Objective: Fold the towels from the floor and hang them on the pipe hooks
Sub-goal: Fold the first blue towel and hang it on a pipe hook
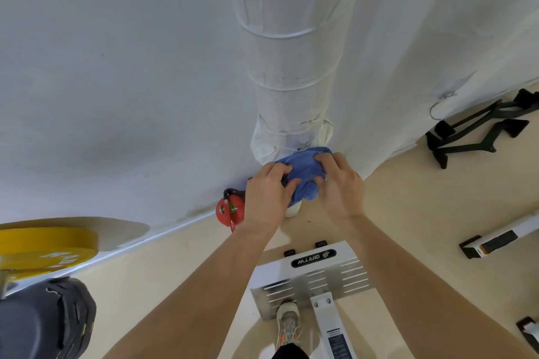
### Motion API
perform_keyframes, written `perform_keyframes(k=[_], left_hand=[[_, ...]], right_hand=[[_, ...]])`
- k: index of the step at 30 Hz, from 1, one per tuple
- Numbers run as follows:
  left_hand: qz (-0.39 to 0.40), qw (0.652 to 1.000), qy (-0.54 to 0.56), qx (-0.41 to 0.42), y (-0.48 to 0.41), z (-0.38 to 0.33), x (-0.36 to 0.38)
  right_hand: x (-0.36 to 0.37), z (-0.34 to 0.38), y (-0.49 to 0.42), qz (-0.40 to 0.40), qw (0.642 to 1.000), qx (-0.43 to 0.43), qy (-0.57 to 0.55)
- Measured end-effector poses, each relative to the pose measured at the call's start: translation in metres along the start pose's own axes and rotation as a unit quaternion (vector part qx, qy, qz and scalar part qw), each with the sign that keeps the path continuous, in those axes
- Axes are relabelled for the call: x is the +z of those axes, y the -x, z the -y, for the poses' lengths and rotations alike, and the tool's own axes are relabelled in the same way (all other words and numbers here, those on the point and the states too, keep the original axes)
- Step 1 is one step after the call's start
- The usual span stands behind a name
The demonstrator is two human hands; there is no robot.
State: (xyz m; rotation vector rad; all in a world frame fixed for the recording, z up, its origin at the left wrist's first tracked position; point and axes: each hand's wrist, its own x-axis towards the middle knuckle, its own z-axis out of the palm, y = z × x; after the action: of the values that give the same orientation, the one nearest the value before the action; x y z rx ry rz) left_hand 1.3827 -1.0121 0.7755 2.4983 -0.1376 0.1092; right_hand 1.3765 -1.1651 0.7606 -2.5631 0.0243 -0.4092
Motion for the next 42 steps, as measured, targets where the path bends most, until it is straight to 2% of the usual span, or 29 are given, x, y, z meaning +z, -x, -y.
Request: perform_keyframes(k=[6, 10, 15, 19, 23, 25, 36, 42], left_hand=[[0.069, 0.997, -0.028, 0.003, 0.003, -0.012, -0.025], [0.089, 0.994, -0.068, 0.02, 0.007, -0.022, -0.051], [0.042, 0.995, -0.082, 0.034, 0.013, -0.034, -0.066], [0.055, 0.993, -0.089, 0.059, 0.021, -0.033, -0.054], [0.042, 0.994, -0.079, 0.057, 0.024, -0.024, -0.043], [0.041, 0.994, -0.082, 0.067, 0.023, -0.021, -0.041], [0.1, 0.983, -0.132, 0.076, 0.009, -0.012, -0.034], [0.172, 0.976, -0.123, 0.045, 0.008, -0.029, -0.059]], right_hand=[[-0.028, 0.01, -0.003, 0.126, 0.99, 0.051, 0.034], [-0.05, 0.012, -0.002, 0.194, 0.979, 0.049, 0.033], [-0.068, 0.021, -0.001, 0.175, 0.984, 0.044, 0.013], [-0.064, 0.023, 0.002, 0.215, 0.976, 0.011, 0.031], [-0.06, 0.02, 0.005, 0.16, 0.986, 0.05, -0.016], [-0.059, 0.019, 0.005, 0.153, 0.987, 0.043, -0.015], [-0.049, 0.022, -0.009, 0.186, 0.981, 0.048, -0.006], [-0.072, 0.032, -0.011, 0.281, 0.958, 0.037, 0.047]])
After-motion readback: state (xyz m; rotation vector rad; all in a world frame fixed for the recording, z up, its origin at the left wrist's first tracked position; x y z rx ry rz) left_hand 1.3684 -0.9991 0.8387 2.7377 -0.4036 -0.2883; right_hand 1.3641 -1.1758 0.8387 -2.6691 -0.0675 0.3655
